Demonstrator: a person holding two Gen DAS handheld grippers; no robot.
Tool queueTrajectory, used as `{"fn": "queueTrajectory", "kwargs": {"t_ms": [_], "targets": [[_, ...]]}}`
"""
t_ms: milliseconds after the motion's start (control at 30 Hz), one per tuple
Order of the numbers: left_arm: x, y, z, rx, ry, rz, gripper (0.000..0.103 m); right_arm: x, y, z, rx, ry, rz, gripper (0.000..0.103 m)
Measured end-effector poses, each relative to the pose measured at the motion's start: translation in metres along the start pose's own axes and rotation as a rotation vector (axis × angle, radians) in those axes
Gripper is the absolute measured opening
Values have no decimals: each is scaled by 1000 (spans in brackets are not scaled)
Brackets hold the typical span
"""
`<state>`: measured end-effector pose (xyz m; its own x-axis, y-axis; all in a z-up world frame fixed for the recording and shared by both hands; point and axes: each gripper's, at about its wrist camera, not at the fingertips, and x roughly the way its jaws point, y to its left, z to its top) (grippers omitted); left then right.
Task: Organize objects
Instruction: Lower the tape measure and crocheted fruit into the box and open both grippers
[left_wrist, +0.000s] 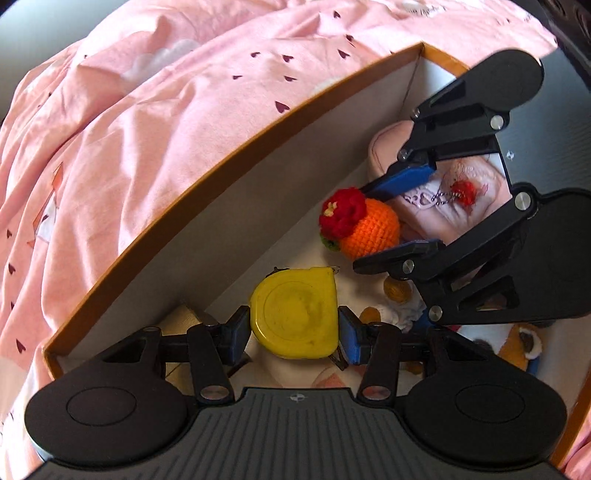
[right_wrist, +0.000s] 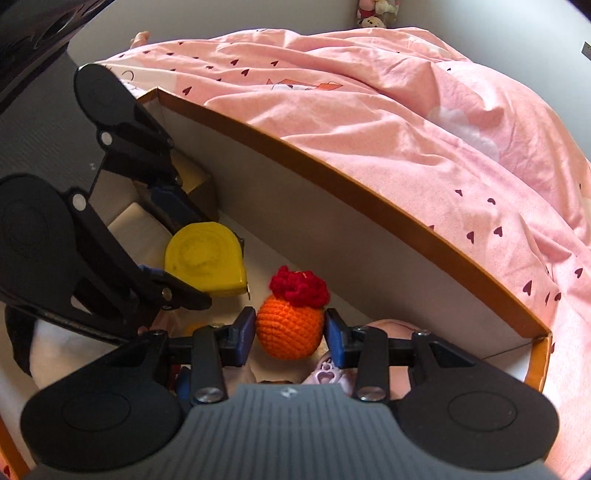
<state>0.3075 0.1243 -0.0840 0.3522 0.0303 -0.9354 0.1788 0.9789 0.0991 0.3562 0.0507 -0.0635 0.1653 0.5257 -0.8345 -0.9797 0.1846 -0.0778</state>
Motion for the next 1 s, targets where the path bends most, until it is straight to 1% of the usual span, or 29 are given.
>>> {"fn": "queueTrajectory", "kwargs": {"t_ms": [133,233,400,467,533,633,767,833,933,1000], "targets": [[5,-2,1,27,25,17,57,-2,-1,-1,-5,-5,13,44],[8,-5,-1,40,33,33,57,-9,-2,-2,-1,-26,11,52],[7,-8,-5,49,24,71,58,-25,-3,-5,23,-55,-5,54],[6,-9,-8,45,21,71,60,-32,-2,-9,33,-64,-11,56],[4,-8,-10,33,19,55,68,-36,-2,-8,37,-64,-15,57],[-2,-8,-13,25,8,66,69,-42,0,-11,43,-62,-20,59],[-24,-10,-20,2,-37,84,71,-50,1,-13,64,-69,-34,59],[-40,-10,-26,-25,-70,88,72,-57,2,-14,83,-77,-30,62],[-70,-11,-35,-83,-134,128,74,-69,4,-12,113,-89,-44,64],[-91,-16,-40,-114,-192,161,74,-82,8,-16,138,-107,-56,66]]}}
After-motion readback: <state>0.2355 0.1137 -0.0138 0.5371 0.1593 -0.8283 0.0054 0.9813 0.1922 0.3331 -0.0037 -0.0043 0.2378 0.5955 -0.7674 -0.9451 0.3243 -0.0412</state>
